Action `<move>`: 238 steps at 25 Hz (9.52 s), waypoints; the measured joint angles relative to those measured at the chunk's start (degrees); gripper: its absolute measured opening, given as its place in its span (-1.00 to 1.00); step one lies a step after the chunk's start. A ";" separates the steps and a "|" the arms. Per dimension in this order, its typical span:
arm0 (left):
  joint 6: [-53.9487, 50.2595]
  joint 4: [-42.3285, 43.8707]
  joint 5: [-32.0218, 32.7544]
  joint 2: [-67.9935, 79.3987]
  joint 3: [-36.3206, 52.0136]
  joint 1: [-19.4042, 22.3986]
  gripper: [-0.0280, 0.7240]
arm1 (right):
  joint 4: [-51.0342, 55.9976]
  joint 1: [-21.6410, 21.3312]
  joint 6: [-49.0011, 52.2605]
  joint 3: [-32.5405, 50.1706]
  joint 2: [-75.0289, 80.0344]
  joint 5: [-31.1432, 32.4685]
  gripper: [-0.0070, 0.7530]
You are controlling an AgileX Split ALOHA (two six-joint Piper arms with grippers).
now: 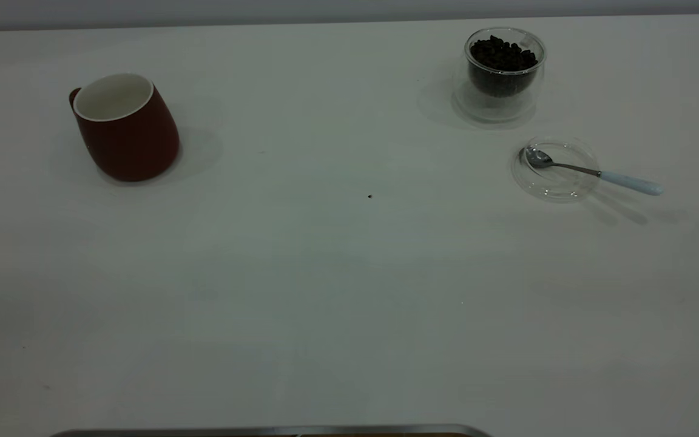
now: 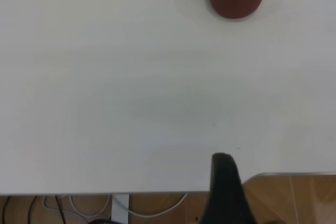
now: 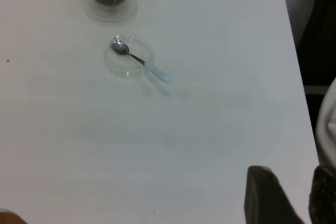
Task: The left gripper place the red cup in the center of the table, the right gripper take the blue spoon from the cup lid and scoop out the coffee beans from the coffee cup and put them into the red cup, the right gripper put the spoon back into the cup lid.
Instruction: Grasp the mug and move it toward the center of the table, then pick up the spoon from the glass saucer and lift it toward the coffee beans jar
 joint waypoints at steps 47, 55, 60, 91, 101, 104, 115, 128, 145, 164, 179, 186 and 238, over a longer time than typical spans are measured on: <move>8.12 2.67 -10.47 45.41 -20.81 -0.44 0.64 | 0.00 0.00 0.00 0.00 0.00 0.00 -0.34; 25.77 2.56 -11.20 80.68 -40.96 -0.44 0.64 | 0.00 0.00 0.00 0.00 0.00 0.00 -0.34; 37.97 1.04 -6.38 98.77 -54.01 -0.44 0.64 | 0.00 0.00 0.00 0.00 0.00 0.00 -0.34; 70.43 9.17 -21.46 135.99 -72.64 -3.35 0.64 | 0.00 0.00 0.00 0.00 0.00 0.00 -0.34; 76.33 9.86 -23.34 139.16 -72.69 -3.98 0.64 | 0.00 0.00 0.00 0.00 0.00 0.00 -0.34; 76.43 9.67 -23.66 140.13 -72.75 -5.64 0.64 | 0.00 0.00 0.00 0.00 0.00 0.00 -0.34; 76.19 1.86 -28.26 140.58 -72.75 -15.85 0.64 | 0.00 0.00 0.00 0.00 0.00 0.00 -0.34; 72.64 -2.78 -32.79 138.54 -72.69 -25.14 0.64 | 0.00 0.00 0.00 0.00 0.00 0.00 -0.34; 35.41 6.40 -0.75 92.01 -72.69 -25.51 0.64 | 0.00 0.00 0.00 0.00 0.00 0.00 -0.34; 2.10 9.33 1.73 51.25 -49.26 -25.51 0.64 | 0.00 0.00 0.00 0.00 0.00 0.00 -0.34; -5.41 4.74 1.77 11.26 -12.63 -13.30 0.64 | 0.00 0.00 0.00 0.00 0.00 0.00 -0.34; -3.65 3.39 1.40 2.85 -5.43 -0.38 0.64 | 0.00 0.00 0.00 0.00 0.00 0.00 -0.34; -2.89 2.03 0.41 -2.28 -0.14 1.21 0.64 | 3.46 0.00 1.57 -3.19 7.20 -17.37 -0.34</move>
